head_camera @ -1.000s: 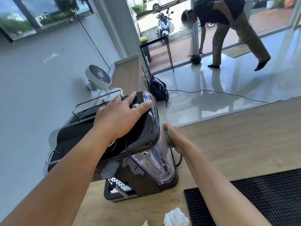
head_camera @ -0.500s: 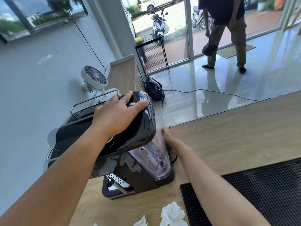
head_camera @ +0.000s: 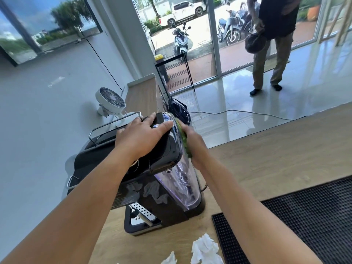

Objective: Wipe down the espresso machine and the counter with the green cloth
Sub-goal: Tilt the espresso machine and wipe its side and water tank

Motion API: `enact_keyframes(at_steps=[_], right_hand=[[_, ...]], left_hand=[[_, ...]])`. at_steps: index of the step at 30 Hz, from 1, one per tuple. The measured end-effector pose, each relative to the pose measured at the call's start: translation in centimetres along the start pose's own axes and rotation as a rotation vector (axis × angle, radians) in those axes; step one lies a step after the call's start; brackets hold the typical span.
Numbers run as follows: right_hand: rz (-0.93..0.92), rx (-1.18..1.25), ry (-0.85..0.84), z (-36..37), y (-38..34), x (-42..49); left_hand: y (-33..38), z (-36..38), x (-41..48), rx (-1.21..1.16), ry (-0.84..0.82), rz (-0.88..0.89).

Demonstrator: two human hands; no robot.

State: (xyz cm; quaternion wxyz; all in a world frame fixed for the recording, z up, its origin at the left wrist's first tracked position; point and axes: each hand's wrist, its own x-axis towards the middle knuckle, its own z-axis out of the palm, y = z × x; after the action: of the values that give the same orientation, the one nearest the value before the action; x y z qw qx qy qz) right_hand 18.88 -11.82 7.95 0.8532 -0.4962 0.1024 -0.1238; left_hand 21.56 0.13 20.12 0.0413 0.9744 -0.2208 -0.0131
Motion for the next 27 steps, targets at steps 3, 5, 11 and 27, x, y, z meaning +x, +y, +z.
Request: enact_keyframes(at_steps=[3, 5, 11, 27], right_hand=[[-0.138, 0.045, -0.065, 0.7, -0.8, 0.1], [-0.248, 0.006, -0.061, 0.6, 1.0, -1.8], [-0.416, -0.014, -0.007, 0.2, 5.5, -6.4], [0.226, -0.307, 0.236, -3.5, 9.1, -1.9]], left_hand=[[0.0, 0.0, -0.1, 0.004, -0.005, 0.003], [-0.1, 0.1, -0.1, 0.013, -0.006, 0.004], [-0.3, 0.0, 0.0, 0.030, -0.012, 0.013], [-0.5, -0.1, -0.1, 0.005, -0.029, 0.018]])
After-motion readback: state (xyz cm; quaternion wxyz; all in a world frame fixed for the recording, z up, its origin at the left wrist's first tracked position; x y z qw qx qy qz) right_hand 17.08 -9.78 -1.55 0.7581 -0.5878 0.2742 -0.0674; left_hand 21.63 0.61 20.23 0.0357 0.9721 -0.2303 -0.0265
